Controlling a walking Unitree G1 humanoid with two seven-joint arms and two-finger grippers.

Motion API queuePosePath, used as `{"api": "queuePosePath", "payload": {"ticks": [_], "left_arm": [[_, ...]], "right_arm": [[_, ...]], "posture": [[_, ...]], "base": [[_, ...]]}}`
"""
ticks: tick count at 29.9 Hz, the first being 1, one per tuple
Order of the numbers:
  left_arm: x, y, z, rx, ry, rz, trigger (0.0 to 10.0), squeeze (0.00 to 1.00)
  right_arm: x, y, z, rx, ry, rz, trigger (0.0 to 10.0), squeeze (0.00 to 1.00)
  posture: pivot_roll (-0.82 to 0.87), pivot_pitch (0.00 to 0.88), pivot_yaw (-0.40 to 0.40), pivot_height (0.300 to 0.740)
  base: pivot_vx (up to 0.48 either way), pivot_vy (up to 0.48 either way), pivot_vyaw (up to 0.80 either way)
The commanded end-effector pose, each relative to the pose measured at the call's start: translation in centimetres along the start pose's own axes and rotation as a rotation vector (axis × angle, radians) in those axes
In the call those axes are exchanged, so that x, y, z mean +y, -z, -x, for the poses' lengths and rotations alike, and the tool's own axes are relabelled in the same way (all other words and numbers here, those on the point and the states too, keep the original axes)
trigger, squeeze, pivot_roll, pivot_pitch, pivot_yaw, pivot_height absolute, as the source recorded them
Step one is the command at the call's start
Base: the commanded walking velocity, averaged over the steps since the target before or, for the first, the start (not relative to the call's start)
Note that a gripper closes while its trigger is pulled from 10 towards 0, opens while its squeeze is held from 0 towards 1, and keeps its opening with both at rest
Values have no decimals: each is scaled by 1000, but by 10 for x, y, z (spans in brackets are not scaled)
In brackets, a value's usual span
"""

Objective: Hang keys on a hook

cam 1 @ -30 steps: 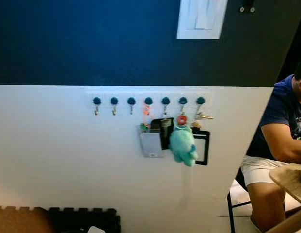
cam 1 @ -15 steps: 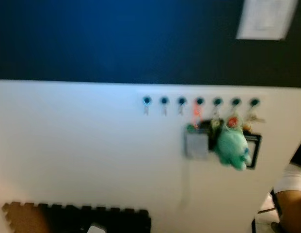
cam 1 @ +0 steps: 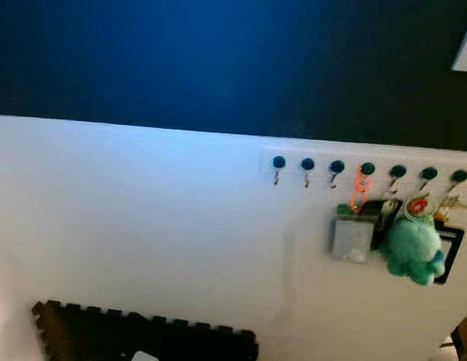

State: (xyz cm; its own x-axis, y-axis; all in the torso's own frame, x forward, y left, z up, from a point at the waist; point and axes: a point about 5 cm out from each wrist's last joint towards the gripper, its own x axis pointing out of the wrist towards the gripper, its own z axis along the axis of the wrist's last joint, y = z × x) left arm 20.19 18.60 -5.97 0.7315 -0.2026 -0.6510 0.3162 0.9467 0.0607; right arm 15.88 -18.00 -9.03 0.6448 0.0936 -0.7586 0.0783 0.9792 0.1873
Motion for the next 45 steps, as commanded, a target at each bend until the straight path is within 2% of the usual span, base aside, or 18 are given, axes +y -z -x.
{"api": "queuePosePath", "payload": {"ticks": [1,15,18,27,28,34,45], "left_arm": [[0,1,0,9,4,-22,10000,0],[-1,3,1,14,-8,-31,10000,0],[-1,3,0,7,-10,10,10000,0],[-1,3,0,7,-10,10,10000,0],[-1,2,0,0,-12,55,10000,0],[-3,0,-2,-5,-7,84,10000,0],[-2,-1,-1,-8,-5,83,10000,0]], "right_arm": [[-1,0,0,-7,5,-2,10000,0],[1,-2,-1,-13,1,-9,10000,0],[1,-3,-1,-17,2,-9,10000,0],[1,-3,-1,-17,2,-9,10000,0],[0,-3,-1,-18,5,-11,10000,0],[-1,-3,0,-18,8,-14,10000,0],[-1,-3,0,-19,8,-15,10000,0]], "posture": [[101,0,-2,740],[96,5,0,740],[94,7,0,740],[94,7,0,740],[90,9,0,740],[87,10,0,740],[89,11,0,740]], "base": [[0,0,0],[0,0,0],[0,0,0],[0,0,0],[0,0,0],[0,0,0],[-288,0,0]]}}
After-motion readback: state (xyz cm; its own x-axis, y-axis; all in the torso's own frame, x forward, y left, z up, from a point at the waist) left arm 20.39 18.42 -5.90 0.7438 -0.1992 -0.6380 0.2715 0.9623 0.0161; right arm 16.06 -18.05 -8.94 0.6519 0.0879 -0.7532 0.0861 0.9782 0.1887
